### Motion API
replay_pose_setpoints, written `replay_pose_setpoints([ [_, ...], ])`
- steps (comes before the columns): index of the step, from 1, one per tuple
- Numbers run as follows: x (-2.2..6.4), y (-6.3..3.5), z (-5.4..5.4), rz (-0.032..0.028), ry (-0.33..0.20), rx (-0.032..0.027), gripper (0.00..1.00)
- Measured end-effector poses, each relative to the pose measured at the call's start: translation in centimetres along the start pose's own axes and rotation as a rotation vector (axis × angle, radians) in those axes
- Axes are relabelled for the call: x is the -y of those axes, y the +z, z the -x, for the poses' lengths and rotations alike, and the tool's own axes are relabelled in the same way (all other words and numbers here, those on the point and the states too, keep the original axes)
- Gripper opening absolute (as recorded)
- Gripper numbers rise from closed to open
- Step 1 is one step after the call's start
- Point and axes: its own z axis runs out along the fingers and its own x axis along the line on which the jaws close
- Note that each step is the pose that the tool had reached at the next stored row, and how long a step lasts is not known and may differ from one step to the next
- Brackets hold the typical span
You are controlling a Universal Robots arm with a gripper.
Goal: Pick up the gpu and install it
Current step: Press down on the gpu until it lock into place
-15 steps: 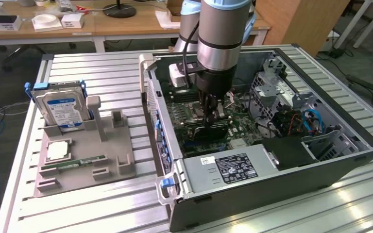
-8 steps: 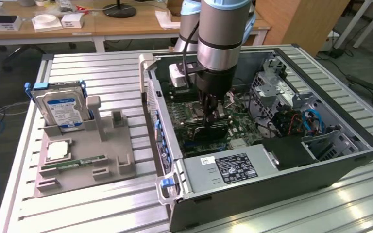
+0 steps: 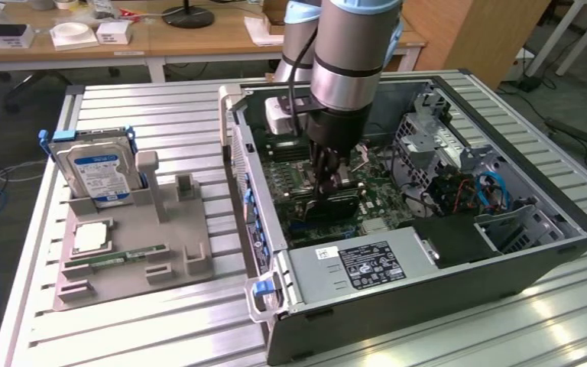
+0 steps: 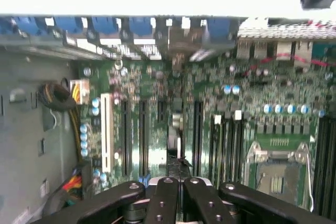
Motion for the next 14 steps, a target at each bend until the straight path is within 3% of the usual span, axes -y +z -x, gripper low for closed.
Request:
replay_pose_setpoints([
  [5, 0.00, 0.01, 0.00, 0.0728, -0.002, -0.0004, 0.10],
  [7, 0.00, 0.01, 0.00, 0.0988, -0.002, -0.0008, 0.10],
  [11, -0.01, 0.00, 0.00, 0.1349, -0.003, -0.0011, 0.10],
  [14, -0.02, 0.01, 0.01, 0.1719, -0.004, -0.0014, 0.10],
])
